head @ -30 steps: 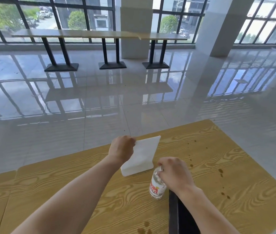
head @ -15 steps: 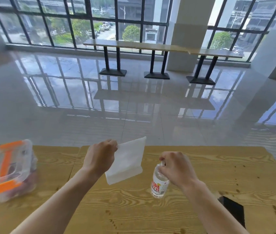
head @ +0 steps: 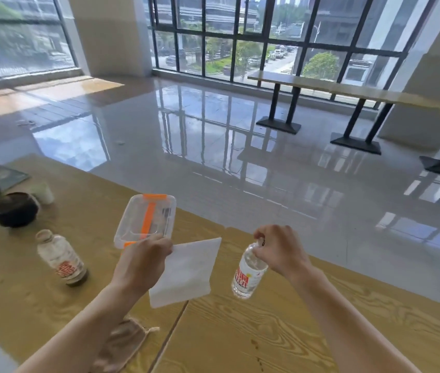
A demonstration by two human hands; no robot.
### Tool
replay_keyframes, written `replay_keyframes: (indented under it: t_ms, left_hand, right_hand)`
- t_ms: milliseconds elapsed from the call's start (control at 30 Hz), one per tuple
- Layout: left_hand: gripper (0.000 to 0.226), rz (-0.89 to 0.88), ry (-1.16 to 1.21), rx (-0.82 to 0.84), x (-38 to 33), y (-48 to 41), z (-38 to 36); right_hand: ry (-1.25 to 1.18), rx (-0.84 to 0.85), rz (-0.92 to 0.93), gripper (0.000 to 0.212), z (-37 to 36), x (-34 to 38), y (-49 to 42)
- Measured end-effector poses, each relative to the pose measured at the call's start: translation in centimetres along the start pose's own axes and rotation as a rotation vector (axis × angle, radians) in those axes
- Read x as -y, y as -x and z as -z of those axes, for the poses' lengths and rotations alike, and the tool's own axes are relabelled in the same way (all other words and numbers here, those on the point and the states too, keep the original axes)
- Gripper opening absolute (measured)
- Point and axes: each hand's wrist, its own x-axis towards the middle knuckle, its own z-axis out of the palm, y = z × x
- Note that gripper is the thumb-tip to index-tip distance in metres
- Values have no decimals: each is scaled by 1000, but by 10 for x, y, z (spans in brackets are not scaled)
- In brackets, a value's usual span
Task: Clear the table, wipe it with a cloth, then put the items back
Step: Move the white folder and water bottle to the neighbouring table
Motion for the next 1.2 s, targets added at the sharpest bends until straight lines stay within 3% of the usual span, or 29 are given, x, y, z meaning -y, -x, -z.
replay_keyframes:
  t_ms: [133,233,633,1200]
  left_hand:
    - [15,98,-30,7,49,18,-6]
    - [25,161,-24,2,76,29,-7]
    - [27,262,54,-73,138,31,-19]
    - [10,371,146,-181,156,21,-40]
  right_hand:
    - [16,42,72,34,-25,33,-31]
    - [24,65,111,34,-44,54,-57]
    - [61,83,182,39,-104,106,-149]
    - [52,79,168,35,-130,112,-209]
